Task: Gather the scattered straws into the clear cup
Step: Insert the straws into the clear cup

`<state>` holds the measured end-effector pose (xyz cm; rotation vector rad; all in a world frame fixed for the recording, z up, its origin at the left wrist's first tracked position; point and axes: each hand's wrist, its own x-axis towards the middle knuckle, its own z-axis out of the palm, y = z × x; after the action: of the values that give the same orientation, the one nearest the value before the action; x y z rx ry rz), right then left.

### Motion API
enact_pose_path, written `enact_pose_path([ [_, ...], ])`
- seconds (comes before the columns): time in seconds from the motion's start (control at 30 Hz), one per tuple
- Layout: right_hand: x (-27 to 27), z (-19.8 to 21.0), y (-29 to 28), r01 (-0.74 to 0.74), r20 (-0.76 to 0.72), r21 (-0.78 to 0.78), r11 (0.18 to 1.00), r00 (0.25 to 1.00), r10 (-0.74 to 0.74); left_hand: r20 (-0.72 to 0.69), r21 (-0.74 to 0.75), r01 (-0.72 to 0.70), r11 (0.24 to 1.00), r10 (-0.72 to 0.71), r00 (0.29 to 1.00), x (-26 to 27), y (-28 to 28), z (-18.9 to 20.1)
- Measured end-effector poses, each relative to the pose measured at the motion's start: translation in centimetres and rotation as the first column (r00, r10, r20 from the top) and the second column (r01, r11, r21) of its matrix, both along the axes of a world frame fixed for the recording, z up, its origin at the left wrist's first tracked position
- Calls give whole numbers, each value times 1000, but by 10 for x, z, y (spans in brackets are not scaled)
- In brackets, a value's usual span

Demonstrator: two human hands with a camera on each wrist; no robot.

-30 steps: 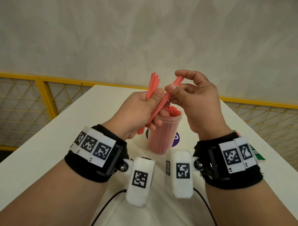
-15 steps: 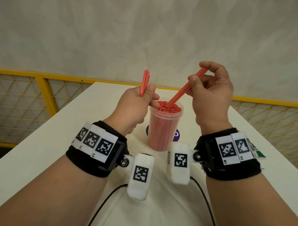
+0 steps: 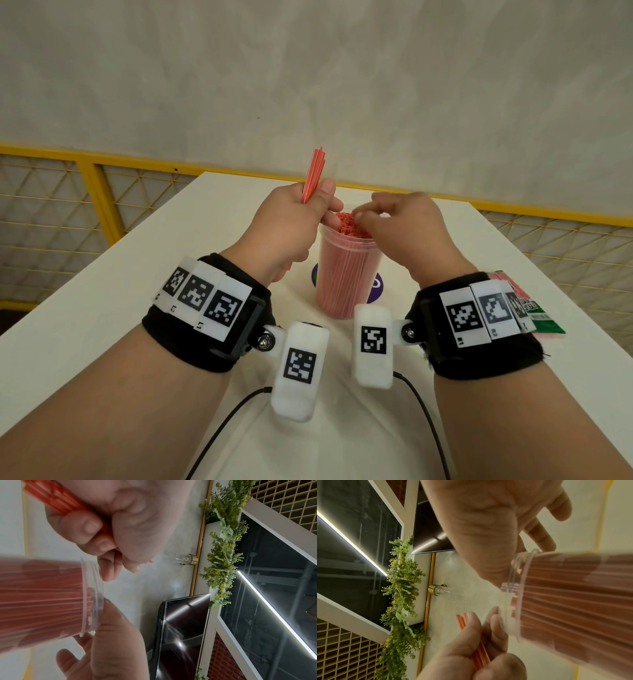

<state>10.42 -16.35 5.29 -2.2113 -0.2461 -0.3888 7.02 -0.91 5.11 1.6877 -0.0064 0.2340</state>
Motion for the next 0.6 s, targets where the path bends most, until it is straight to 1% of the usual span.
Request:
enact_pose_path([
  [0.07, 2, -2, -1, -13, -27, 11, 1000, 1000, 13, -1, 9, 4, 1000, -4, 1000, 0, 0, 0],
  [0.2, 1, 1, -1, -2, 22, 124, 992, 1000, 0, -18, 33, 37, 999, -36, 999, -2, 2, 2],
  [0.27, -2, 6, 0, -13, 64, 177, 984, 998, 1, -31, -43, 142, 989, -143, 989, -5, 2, 4],
  [0.33, -7, 12, 0, -42, 107, 238, 970, 994, 17, -33, -181, 291, 940, -301, 953, -8, 0, 6],
  [0.4, -12, 19, 1, -73, 135, 357, 931, 990, 26, -29, -252, 399, 882, -419, 908, -11, -2, 7],
  [0.47, -18, 26, 1, -103, 129, 460, 882, 990, 49, -26, -265, 453, 852, -476, 879, -12, -3, 7],
  [0.5, -21, 29, 1, -126, 113, 487, 864, 990, 81, -28, -266, 465, 844, -489, 872, -13, -4, 6],
  [0.6, -29, 32, 1, -208, 57, 476, 855, 977, 206, -40, -273, 485, 831, -513, 857, -14, -5, 5],
])
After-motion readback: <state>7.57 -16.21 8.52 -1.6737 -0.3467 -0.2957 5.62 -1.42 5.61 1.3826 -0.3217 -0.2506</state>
